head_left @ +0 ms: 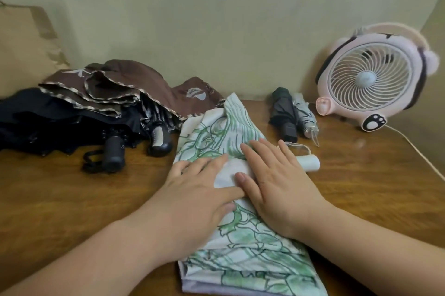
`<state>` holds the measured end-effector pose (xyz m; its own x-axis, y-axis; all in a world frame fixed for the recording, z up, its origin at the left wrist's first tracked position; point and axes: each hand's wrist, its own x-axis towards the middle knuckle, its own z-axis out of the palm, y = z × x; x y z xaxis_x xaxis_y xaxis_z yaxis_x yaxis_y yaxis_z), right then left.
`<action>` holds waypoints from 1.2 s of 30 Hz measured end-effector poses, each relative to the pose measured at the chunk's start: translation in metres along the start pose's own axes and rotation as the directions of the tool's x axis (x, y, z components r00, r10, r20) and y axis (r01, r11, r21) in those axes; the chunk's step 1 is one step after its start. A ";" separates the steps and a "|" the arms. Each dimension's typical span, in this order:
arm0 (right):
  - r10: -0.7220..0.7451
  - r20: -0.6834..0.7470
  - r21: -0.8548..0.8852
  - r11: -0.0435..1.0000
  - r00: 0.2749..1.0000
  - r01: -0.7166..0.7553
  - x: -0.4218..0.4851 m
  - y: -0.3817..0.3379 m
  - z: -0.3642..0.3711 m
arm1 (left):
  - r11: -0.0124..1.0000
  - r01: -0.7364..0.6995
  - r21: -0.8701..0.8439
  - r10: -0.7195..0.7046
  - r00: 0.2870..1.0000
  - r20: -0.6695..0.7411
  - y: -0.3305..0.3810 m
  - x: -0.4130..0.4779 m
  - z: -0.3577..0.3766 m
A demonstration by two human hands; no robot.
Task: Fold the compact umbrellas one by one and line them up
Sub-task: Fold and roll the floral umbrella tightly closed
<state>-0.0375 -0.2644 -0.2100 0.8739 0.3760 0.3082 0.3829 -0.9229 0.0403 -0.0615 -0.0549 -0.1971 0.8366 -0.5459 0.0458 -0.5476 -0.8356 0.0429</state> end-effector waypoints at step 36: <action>0.412 0.104 0.884 0.379 0.905 -0.274 0.124 0.009 -0.088 | 0.988 0.093 -0.124 -0.109 0.986 -0.129 0.000 0.005 0.007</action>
<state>0.0477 -0.2331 -0.0882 0.9799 -0.0311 0.1968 0.1706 -0.3800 -0.9091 -0.0576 -0.0582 -0.2037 0.8824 -0.4391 0.1691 -0.4650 -0.8689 0.1699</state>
